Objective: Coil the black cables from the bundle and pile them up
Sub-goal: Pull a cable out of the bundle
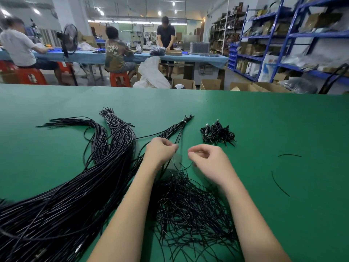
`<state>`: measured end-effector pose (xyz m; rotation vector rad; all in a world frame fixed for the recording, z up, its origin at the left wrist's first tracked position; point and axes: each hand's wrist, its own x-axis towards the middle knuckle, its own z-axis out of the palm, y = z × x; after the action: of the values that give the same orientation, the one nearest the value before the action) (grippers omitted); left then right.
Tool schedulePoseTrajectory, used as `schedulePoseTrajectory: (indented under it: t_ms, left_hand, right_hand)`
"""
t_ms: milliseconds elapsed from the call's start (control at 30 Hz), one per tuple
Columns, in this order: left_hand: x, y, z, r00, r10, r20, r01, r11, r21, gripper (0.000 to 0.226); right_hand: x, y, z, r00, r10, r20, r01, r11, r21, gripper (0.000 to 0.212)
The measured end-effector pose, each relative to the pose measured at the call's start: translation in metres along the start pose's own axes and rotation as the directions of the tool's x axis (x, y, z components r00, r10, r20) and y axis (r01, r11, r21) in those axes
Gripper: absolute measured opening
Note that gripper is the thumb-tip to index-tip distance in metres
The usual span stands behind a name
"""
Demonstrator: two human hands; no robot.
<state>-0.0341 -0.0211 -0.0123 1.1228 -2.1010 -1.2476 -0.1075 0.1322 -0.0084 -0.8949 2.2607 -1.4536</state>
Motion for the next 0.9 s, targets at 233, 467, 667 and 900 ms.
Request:
schedulePoseTrajectory:
  t_ms: [233,467,667,900]
  left_hand:
    - [-0.002,0.003,-0.007,0.979,0.001,0.206,0.075,0.931,-0.359,0.019]
    - [0.021,-0.009,0.005,0.964,0.244,0.107,-0.262,0.8,0.54,0.048]
    - [0.058,-0.003,0.017,0.934,0.074,0.349,-0.317,0.623,0.716,0.066]
    - [0.066,-0.021,0.018,0.932,0.082,0.352,-0.331,0.586,0.739,0.058]
  right_hand:
    - [-0.011,-0.021,0.038,0.968,0.158,0.193,-0.225,0.89,0.397,0.032]
    - [-0.012,-0.026,0.027,0.969,0.189,0.16,-0.246,0.793,0.558,0.02]
    - [-0.014,-0.03,0.027,0.961,0.198,0.193,-0.276,0.74,0.614,0.025]
    - [-0.016,-0.037,0.02,0.958,0.192,0.212,-0.282,0.757,0.589,0.024]
